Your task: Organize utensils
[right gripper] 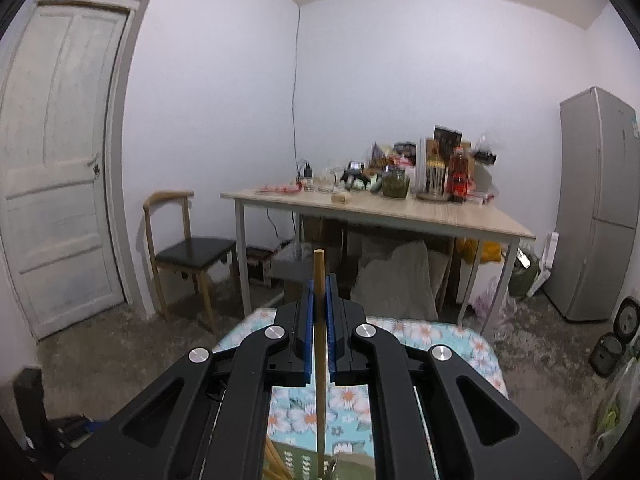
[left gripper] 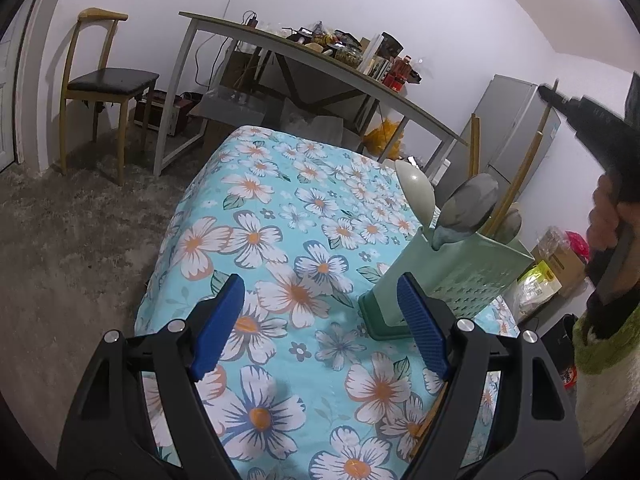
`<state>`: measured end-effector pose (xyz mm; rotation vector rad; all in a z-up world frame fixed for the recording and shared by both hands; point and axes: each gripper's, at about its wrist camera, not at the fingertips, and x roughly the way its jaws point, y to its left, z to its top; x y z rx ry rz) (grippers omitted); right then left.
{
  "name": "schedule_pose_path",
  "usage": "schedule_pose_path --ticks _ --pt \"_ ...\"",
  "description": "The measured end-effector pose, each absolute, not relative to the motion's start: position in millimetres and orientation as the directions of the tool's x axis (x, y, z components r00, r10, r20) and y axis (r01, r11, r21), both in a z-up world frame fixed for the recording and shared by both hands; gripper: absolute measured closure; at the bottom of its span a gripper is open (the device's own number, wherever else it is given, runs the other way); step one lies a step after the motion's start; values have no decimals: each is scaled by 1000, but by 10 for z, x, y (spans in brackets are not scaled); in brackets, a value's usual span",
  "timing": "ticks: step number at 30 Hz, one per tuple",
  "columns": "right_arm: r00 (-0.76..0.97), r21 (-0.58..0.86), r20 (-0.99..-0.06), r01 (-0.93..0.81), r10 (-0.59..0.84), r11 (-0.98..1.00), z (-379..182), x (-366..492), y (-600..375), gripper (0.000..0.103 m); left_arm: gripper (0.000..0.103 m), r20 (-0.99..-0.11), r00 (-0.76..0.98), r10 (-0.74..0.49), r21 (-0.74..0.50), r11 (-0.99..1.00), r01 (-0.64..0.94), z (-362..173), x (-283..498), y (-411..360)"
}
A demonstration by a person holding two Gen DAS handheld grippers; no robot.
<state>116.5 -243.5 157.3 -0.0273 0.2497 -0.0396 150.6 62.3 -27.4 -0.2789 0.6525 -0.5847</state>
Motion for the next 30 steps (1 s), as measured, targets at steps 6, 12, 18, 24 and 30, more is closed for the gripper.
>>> schedule_pose_path --ticks 6,12,18,24,30 --pt "940 -14 -339 44 -46 999 1235 1224 -2509 85 28 -499 639 -585 -417 809 415 -285 1534 601" --pt "936 43 -350 60 -41 997 1155 1052 -2651 69 28 -501 634 -589 -410 807 426 -258 1504 555" --pt "940 164 -340 88 -28 983 1125 718 -2928 67 28 -498 628 -598 -397 801 448 -213 1436 482" --pt "909 313 -416 139 4 940 813 390 -3205 67 28 -494 618 -612 -386 791 474 -174 1360 436" --pt "811 501 -577 258 97 826 52 199 -3412 67 26 -537 582 -611 -348 789 506 -215 1295 333"
